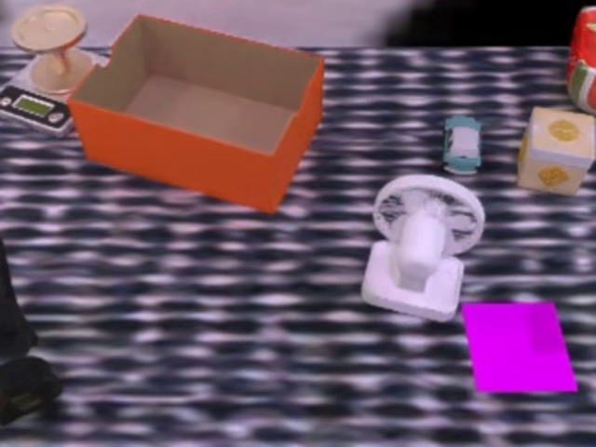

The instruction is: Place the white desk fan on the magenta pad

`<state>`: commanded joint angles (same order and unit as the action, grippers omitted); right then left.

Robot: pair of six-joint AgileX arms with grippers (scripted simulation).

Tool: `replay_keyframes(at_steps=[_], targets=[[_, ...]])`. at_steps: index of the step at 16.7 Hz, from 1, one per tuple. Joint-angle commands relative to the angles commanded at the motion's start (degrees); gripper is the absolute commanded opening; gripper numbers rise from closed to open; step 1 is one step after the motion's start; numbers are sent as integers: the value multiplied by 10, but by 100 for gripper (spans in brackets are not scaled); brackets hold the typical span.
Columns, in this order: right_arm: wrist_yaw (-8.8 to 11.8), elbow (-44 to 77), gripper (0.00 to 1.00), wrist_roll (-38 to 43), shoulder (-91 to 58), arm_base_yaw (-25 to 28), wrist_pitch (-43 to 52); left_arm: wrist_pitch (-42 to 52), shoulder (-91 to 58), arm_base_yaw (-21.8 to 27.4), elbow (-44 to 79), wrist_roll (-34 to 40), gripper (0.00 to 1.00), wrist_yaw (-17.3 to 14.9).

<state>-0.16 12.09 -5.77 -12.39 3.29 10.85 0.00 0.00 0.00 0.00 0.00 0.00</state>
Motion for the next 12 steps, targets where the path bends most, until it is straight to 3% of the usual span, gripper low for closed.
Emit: replay_keyframes(at_steps=[4, 12], targets=[[-2, 187, 100, -72, -196, 43, 140, 0, 0, 0, 0, 0, 100, 0], [0, 671, 100, -236, -687, 148, 452, 0, 0, 0, 0, 0, 100, 0]])
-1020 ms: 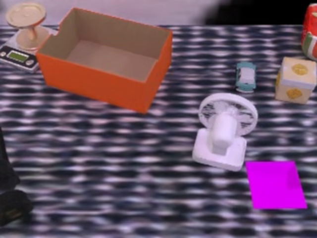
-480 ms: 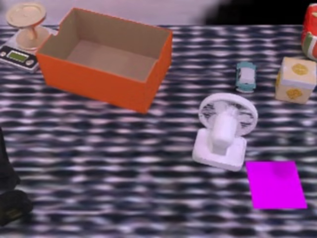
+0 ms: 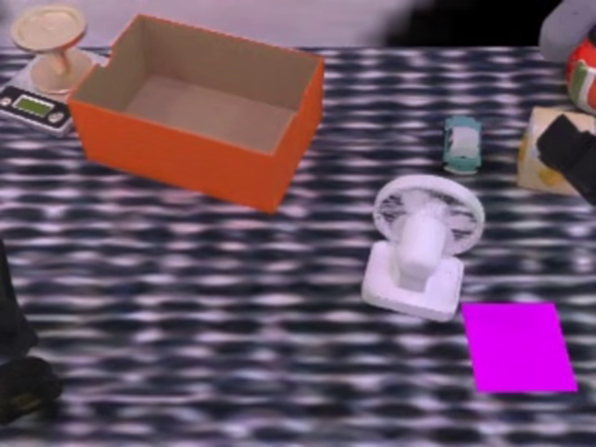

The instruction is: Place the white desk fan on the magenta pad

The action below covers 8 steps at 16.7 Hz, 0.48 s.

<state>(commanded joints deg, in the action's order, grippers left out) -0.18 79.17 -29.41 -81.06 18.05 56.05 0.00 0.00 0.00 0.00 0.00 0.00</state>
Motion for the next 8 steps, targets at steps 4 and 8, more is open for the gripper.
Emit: replay_keyframes(at_steps=[4, 8], targets=[[1, 216, 100, -73, -216, 47, 140, 0, 0, 0, 0, 0, 100, 0], [0, 367, 100, -129, -375, 81, 248, 0, 0, 0, 0, 0, 100, 0]])
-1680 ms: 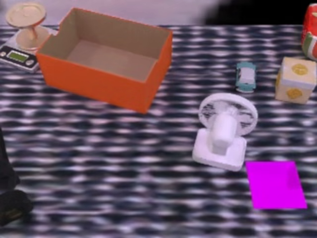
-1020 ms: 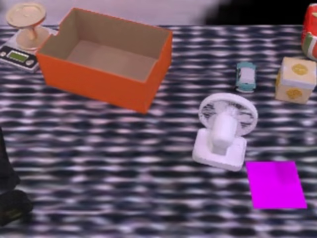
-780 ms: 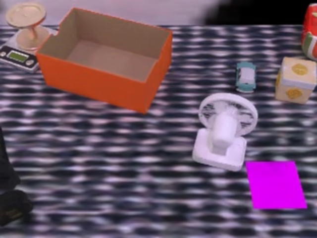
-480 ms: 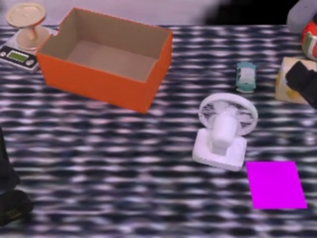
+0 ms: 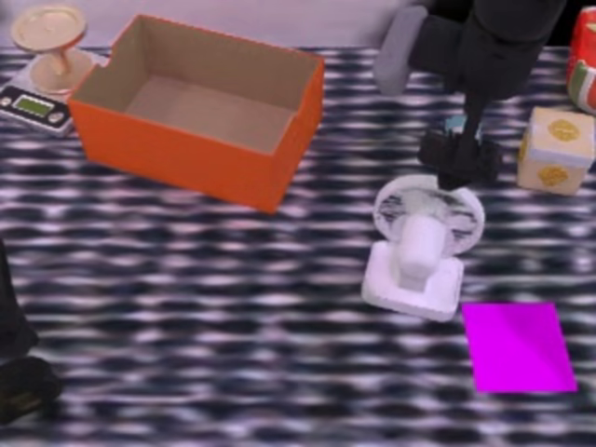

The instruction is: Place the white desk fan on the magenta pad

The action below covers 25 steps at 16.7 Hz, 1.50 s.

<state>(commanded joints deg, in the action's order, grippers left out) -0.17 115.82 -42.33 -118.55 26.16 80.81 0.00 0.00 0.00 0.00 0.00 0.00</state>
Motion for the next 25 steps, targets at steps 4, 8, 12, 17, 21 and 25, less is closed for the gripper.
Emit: replay_keyframes(at_steps=[4, 8, 12, 17, 21, 25], targets=[[-1, 69, 100, -28, -74, 17, 55, 0, 0, 0, 0, 0, 100, 0], [-1, 73, 100, -30, -79, 18, 58, 0, 0, 0, 0, 0, 100, 0], [-1, 47, 100, -31, -75, 17, 33, 0, 0, 0, 0, 0, 100, 0], [-1, -51, 100, -29, -68, 19, -55, 0, 0, 0, 0, 0, 100, 0], [-1, -58, 100, -29, -68, 19, -62, 0, 0, 0, 0, 0, 100, 0], [-1, -58, 77, -29, -68, 19, -62, 0, 0, 0, 0, 0, 100, 0]])
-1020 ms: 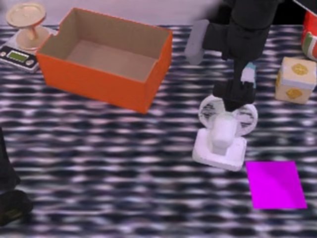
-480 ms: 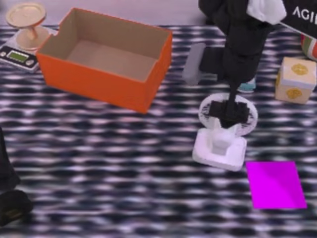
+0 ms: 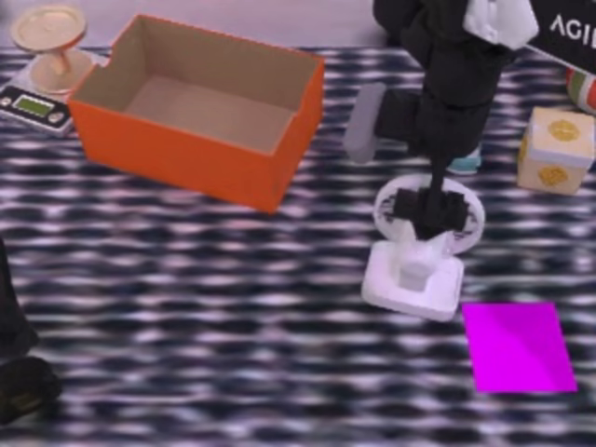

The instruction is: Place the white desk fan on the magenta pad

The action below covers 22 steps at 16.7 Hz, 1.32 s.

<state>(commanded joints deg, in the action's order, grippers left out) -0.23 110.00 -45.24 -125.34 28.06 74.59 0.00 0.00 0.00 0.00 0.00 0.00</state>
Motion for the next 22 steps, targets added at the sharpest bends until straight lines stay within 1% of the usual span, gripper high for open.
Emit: replay_keyframes(at_steps=[10, 11, 20, 22], targets=[[0, 0, 2, 0, 0, 0, 0, 0, 0, 0, 0, 0, 100, 0], [0, 0, 0, 0, 0, 0, 0, 0, 0, 0, 0, 0, 100, 0], [0, 2, 0, 0, 3, -1, 2, 0, 0, 0, 0, 0, 100, 0], [0, 25, 0, 0, 0, -1, 24, 0, 0, 0, 0, 0, 100, 0]])
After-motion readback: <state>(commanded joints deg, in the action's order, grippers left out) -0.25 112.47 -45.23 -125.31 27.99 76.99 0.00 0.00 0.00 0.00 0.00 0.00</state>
